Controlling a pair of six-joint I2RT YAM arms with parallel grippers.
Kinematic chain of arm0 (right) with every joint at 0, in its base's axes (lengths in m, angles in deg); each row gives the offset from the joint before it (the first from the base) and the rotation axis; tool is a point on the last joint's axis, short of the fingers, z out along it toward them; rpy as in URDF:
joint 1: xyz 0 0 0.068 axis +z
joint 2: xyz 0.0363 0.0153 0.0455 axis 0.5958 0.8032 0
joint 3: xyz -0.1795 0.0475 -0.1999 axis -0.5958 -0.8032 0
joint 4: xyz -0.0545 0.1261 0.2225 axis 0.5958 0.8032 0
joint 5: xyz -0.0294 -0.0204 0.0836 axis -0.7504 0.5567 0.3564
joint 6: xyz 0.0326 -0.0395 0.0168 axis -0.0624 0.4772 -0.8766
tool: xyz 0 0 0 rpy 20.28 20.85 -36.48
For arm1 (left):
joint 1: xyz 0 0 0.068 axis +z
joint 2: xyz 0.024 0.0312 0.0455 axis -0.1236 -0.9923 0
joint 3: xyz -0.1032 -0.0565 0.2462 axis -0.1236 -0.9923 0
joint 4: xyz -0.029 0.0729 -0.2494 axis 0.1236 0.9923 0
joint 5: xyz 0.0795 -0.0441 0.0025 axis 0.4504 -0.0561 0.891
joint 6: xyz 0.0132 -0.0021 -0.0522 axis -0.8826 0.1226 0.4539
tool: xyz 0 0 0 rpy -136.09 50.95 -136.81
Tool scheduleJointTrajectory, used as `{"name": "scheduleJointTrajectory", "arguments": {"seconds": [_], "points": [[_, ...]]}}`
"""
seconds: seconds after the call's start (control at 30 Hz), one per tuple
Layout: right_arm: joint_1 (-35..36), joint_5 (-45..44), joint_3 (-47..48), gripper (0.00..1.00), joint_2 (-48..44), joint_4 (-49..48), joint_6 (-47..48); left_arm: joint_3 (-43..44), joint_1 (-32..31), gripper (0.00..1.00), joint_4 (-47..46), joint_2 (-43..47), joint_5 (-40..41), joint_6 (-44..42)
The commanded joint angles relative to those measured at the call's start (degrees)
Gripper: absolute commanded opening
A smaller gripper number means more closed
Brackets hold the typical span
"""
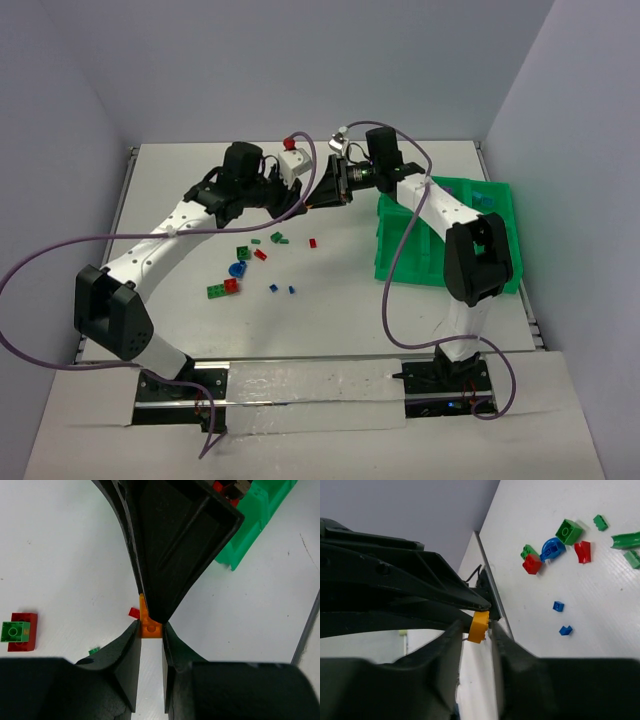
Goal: Sort the legos into containers by color
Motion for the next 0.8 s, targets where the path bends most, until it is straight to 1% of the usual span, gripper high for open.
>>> {"name": "scheduleJointTrajectory", "arguments": {"seconds": [0.0, 0.07, 0.1, 0.13, 0.17, 0.2, 0.23, 0.3, 0.33, 0.37, 0.4, 0.43, 0.47, 0.53, 0.57, 0.6, 0.67, 0.7, 0.77], "points": [[0.8, 2.6, -0.7, 0.23, -0.6, -4.2, -1.0, 3.0, -0.3, 0.02, -0.3, -0.5, -1.2, 0.7], [0.8, 2.8, -0.7, 0.15, -0.7, -3.7, -0.6, 3.2, -0.3, 0.03, -0.2, -0.6, -1.2, 0.6], [0.8, 2.7, -0.2, 0.09, -0.7, -3.1, 0.4, 3.5, -0.4, 0.09, 0.0, -0.8, -1.4, 0.4], [0.8, 2.5, 0.3, 0.06, -0.7, -1.7, 1.3, 3.7, -0.3, 0.22, 0.4, -0.9, -1.5, 0.6], [0.6, 2.2, 0.7, 0.03, -0.8, -0.3, 2.1, 3.8, -0.2, 0.38, 0.8, -1.1, -1.5, 0.8], [0.1, 1.5, 1.3, 0.01, -0.9, 0.5, 3.4, 3.5, -0.1, 0.58, 0.7, -1.0, -0.9, 1.0], [0.0, 1.2, 1.5, 0.00, -1.1, 1.5, 4.7, 3.4, -0.1, 0.65, 0.6, -0.9, -0.4, 1.2], [-2.5, -1.8, 3.0, 0.00, -1.8, 7.7, 9.1, 2.1, 2.1, 0.99, -0.1, -0.5, 0.9, 1.5], [-3.3, -3.3, 3.6, 0.00, -2.1, 9.6, 12.1, 1.8, 3.5, 0.99, -0.7, -0.4, 1.8, 1.9], [-6.0, -8.3, 5.5, 0.00, -2.6, 16.0, 16.5, 0.7, 5.8, 0.99, -1.5, -0.2, 2.8, 2.3], [-7.1, -10.6, 6.0, 0.00, -3.0, 17.4, 20.0, 0.3, 8.2, 0.99, -2.2, -0.2, 3.4, 2.5], [-8.3, -15.2, 6.2, 0.00, -4.1, 19.1, 21.9, -0.4, 9.8, 0.99, -2.9, -0.3, 4.2, 2.5], [-9.6, -16.1, 6.0, 0.00, -4.4, 19.5, 22.9, -0.9, 10.8, 0.99, -3.5, -0.4, 5.5, 2.3], [-13.4, -22.9, 5.6, 0.00, -6.4, 20.4, 24.9, -1.4, 12.9, 0.99, -5.0, -1.5, 8.9, 1.1], [-15.1, -27.8, 5.7, 0.00, -6.8, 21.3, 26.4, -1.4, 13.6, 0.99, -5.4, -3.2, 10.6, 0.4], [-15.6, -29.4, 6.1, 0.00, -7.0, 22.1, 27.0, -1.1, 13.9, 0.99, -5.4, -3.7, 12.1, 0.2], [-17.4, -39.5, 7.9, 0.00, -6.3, 24.4, 30.3, 0.2, 14.8, 0.99, -5.3, -7.8, 15.3, -0.3], [-17.8, -42.7, 8.6, 0.00, -5.6, 25.2, 31.4, 0.7, 15.1, 0.99, -5.2, -9.3, 15.9, -0.3], [-18.4, -45.9, 10.1, 0.00, -4.1, 26.4, 32.6, 1.3, 15.8, 0.99, -5.8, -11.4, 16.4, -0.2]]}}
